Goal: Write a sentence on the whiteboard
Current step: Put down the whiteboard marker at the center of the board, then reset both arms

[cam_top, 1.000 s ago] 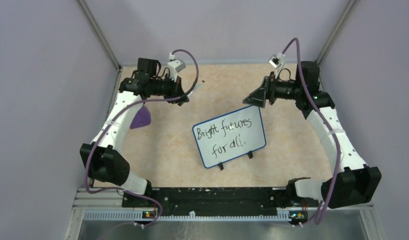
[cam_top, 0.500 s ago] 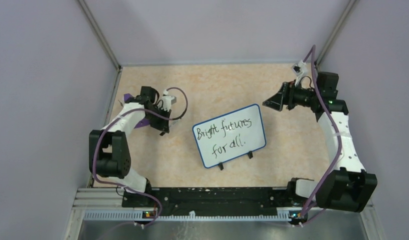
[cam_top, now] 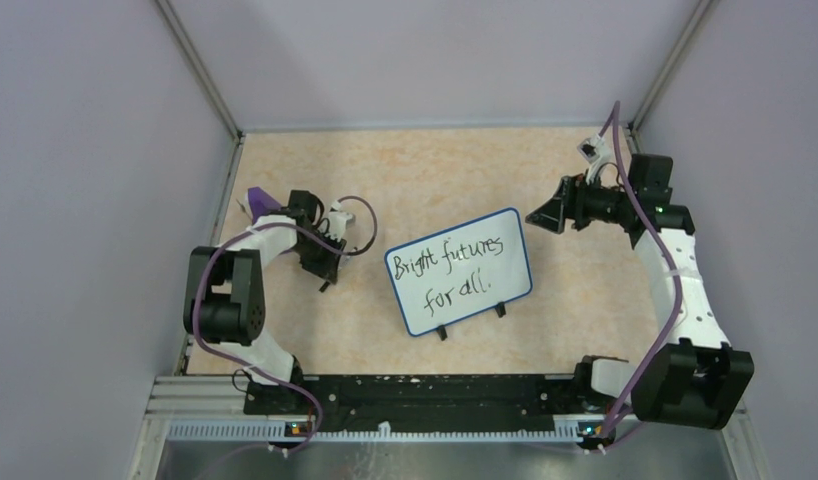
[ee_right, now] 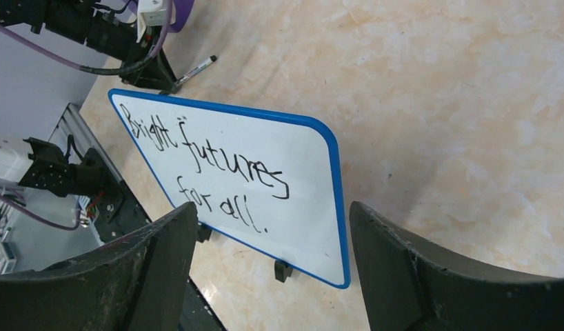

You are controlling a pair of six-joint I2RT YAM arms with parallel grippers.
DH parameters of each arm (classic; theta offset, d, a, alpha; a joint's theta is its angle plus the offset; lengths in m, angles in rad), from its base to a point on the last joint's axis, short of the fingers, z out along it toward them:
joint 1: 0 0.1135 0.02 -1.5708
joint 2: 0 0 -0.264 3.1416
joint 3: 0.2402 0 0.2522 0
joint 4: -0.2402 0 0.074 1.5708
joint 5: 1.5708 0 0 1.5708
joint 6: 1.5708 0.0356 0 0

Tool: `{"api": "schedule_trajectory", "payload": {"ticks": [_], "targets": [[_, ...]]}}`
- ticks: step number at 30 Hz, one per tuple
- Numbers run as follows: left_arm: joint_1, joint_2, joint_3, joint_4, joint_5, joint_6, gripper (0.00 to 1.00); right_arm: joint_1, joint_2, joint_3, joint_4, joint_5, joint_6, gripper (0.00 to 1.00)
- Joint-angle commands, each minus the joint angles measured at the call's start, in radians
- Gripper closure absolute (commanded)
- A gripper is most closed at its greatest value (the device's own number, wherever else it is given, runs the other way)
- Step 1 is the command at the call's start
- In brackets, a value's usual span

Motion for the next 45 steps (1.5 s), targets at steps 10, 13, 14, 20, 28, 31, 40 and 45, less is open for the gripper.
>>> {"api": "schedule_trajectory", "payload": {"ticks": [10,13,14,20,28,31,40,45], "targets": [[-0.002,-0.014,-0.018,0.002,-0.009,0.022,0.48,-0.009,-0.035,-0.004,-0.013,0.016,-0.061,0.22],[-0.003,-0.033,0.014,-0.031,0.003,0.014,0.42,-0.009,-0.038,-0.006,-0.016,0.020,-0.071,0.22],[-0.003,-0.039,0.034,-0.055,0.011,0.011,0.40,-0.009,-0.038,-0.004,-0.019,0.022,-0.074,0.22],[-0.003,-0.092,0.229,-0.180,0.136,0.020,0.02,-0.009,-0.035,0.047,-0.039,0.039,-0.088,0.22],[0.009,-0.135,0.583,-0.175,0.186,-0.076,0.01,-0.032,0.004,0.205,-0.050,0.112,-0.084,0.18],[0.029,-0.166,0.645,-0.078,0.134,-0.162,0.01,-0.086,0.028,0.256,-0.034,0.087,-0.058,0.18],[0.150,-0.169,0.639,0.024,0.045,-0.281,0.01,-0.254,0.090,0.320,-0.040,0.036,-0.065,0.18],[0.173,-0.201,0.568,0.074,0.050,-0.301,0.01,-0.258,0.092,0.276,-0.017,0.052,-0.074,0.18]]}}
